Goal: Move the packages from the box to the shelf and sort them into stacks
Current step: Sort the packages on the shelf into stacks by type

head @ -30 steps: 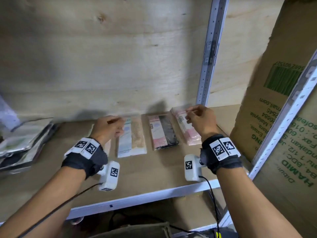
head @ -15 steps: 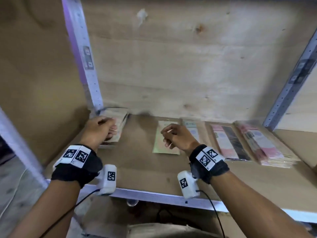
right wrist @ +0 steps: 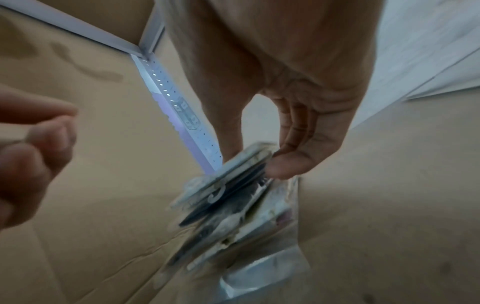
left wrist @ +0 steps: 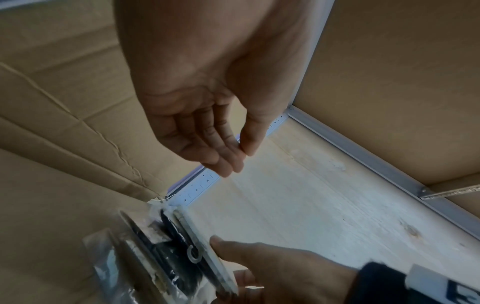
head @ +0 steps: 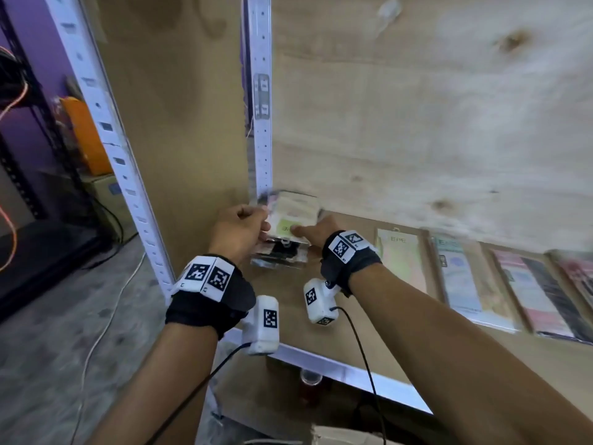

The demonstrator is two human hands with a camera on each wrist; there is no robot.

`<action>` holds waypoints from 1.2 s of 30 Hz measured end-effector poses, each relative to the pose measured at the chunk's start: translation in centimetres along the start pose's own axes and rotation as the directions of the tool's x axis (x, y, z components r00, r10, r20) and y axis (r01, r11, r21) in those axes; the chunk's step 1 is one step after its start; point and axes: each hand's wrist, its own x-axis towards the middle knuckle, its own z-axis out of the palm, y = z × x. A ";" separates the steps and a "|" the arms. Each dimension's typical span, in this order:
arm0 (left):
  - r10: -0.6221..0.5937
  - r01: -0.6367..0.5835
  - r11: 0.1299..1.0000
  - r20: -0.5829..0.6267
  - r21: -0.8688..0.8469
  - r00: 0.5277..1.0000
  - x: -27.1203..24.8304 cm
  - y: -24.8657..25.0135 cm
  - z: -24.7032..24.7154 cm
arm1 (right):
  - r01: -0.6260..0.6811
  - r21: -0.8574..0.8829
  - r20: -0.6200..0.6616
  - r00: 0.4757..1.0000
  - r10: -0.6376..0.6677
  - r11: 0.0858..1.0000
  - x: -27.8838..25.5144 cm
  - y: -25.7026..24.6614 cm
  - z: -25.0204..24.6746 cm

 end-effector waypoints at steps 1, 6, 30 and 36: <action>0.001 -0.001 1.000 -0.001 0.008 1.000 0.0 -0.1 -0.1 | -0.010 -0.005 -0.004 1.000 0.010 1.000 0.1 0.2 -0.2; 0.012 -0.013 0.999 0.012 0.051 1.000 -0.1 -0.7 -0.3 | -0.134 0.084 0.036 0.991 0.131 0.987 -0.9 1.3 -2.9; 0.494 -0.457 0.867 0.224 -0.198 0.840 -9.5 4.7 13.6 | 0.220 0.243 0.020 0.973 -0.232 0.945 -15.8 9.1 -20.7; 0.373 -0.375 0.926 0.276 -0.048 0.886 -7.6 1.9 15.6 | 0.196 0.119 0.222 0.950 -0.218 0.973 -16.2 12.0 -22.0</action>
